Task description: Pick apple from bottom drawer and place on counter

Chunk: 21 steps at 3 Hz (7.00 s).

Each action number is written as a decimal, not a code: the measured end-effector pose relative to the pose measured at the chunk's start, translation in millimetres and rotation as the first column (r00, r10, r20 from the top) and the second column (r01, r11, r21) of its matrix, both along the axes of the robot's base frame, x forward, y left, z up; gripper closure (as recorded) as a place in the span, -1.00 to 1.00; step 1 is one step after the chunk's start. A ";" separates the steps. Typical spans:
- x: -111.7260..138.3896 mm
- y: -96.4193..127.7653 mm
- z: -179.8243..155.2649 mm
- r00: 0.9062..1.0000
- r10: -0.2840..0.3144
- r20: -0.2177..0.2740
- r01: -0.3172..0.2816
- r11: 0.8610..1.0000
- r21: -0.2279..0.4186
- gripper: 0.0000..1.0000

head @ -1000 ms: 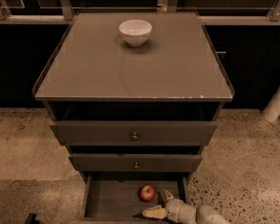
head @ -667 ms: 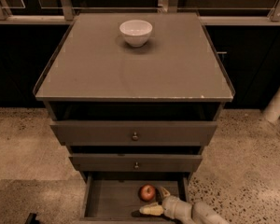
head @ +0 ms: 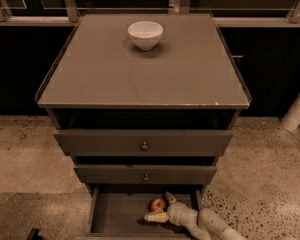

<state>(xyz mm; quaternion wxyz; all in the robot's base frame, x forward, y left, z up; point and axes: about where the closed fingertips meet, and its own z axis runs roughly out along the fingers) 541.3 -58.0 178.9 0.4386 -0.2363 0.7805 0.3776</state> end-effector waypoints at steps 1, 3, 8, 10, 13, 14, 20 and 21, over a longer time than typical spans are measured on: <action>1.1 -0.4 -0.1 1.000 -0.001 0.001 0.001 1.000 -0.001 -1.00; 5.8 11.9 -23.1 1.000 0.005 -0.009 -0.006 0.998 -0.062 -1.00; 15.7 16.6 -27.7 1.000 -0.014 0.007 0.015 0.997 -0.082 0.79; 7.2 6.9 10.2 0.998 0.061 -0.012 -0.061 0.997 -0.040 1.00; -95.9 -60.5 170.9 0.996 0.075 -0.055 -0.080 0.993 -0.092 1.00; -95.9 -60.5 171.1 0.996 0.076 -0.054 -0.080 0.993 -0.092 1.00; -144.5 -28.8 446.4 0.914 0.307 0.266 -0.212 0.920 -0.331 1.00; -138.6 -27.7 508.1 0.850 0.366 0.379 -0.219 0.899 -0.378 1.00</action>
Offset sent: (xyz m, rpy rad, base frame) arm -0.0005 0.0009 -0.0331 -0.1142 0.0260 -0.0162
